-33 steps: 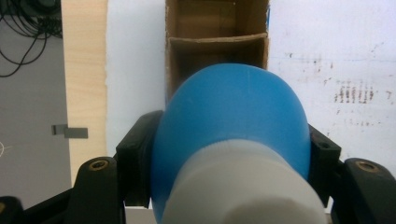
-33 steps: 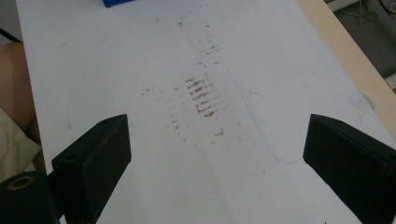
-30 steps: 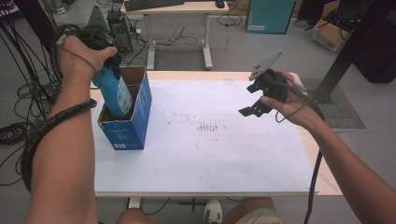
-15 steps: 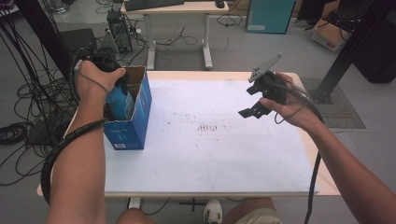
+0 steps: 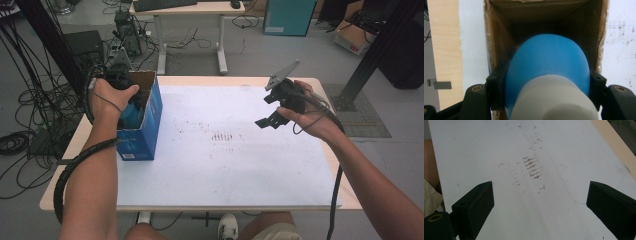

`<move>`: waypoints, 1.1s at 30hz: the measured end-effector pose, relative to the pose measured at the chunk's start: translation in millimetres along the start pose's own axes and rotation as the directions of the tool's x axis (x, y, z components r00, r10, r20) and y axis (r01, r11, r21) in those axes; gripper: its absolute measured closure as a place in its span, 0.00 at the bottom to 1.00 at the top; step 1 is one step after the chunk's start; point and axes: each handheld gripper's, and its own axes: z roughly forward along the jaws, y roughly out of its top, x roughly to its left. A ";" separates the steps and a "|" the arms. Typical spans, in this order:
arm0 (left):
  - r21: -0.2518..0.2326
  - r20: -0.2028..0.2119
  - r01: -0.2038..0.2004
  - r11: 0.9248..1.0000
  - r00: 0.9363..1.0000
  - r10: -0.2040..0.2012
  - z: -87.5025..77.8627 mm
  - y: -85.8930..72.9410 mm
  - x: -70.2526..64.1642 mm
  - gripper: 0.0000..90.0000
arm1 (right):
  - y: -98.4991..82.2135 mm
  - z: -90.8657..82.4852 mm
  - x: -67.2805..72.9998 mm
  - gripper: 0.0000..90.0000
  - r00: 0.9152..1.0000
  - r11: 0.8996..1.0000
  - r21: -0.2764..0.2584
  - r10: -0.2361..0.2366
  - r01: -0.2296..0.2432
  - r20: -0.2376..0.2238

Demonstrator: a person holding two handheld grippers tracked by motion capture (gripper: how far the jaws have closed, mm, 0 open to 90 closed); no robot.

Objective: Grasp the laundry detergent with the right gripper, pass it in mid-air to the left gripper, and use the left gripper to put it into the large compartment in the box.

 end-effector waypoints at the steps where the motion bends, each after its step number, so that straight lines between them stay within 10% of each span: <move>1: 0.002 -0.003 0.000 1.000 1.000 0.000 2.2 0.1 -0.6 0.40 | 0.0 0.0 0.0 0.09 1.000 1.000 0.000 0.000 0.000 0.000; 33: -0.006 -0.006 -0.020 1.000 1.000 0.020 26.3 -2.8 -3.0 0.40 | -5.6 2.3 -3.3 0.09 1.000 1.000 0.029 0.001 -0.001 0.005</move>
